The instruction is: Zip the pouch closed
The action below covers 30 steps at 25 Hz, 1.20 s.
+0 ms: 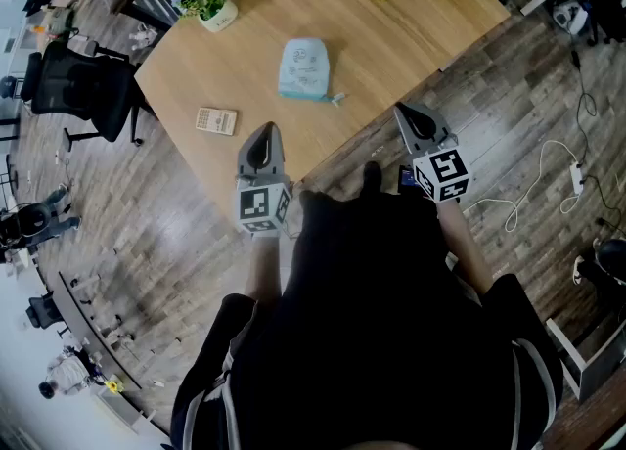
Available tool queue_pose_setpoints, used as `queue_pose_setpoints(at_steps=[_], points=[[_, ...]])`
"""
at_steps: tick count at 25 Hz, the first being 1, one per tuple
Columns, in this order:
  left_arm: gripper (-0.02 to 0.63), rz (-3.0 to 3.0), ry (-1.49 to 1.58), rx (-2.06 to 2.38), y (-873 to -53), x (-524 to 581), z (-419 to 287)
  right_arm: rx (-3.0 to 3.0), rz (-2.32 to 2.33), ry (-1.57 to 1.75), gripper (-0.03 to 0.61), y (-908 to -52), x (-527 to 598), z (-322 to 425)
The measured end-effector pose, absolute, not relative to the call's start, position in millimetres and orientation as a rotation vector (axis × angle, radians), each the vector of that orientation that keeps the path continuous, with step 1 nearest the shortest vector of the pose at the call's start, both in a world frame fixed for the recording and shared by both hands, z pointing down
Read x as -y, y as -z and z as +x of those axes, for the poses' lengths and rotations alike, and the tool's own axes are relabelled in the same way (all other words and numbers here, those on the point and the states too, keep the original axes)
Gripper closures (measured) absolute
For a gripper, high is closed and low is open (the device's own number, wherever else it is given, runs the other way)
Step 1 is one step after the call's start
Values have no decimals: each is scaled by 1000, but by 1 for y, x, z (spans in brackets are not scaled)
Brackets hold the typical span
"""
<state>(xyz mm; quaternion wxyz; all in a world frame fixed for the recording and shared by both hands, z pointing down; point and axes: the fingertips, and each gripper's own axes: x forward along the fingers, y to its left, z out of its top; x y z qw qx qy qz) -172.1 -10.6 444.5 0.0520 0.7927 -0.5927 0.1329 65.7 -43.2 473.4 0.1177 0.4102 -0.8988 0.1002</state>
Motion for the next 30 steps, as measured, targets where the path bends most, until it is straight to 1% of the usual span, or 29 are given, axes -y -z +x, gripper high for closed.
queue_pose_setpoints(at_steps=[13, 17, 22, 30], points=[[615, 2409, -387, 1769, -444, 21, -177, 2650, 1195, -294, 568, -472, 49, 63], [615, 2398, -378, 1761, -442, 21, -175, 2638, 1157, -306, 568, -486, 57, 63], [615, 2373, -363, 1763, -441, 8, -175, 2582, 1001, -324, 568, -535, 77, 38], [615, 2286, -385, 1732, -461, -21, -177, 2438, 507, -221, 568, -642, 99, -44]])
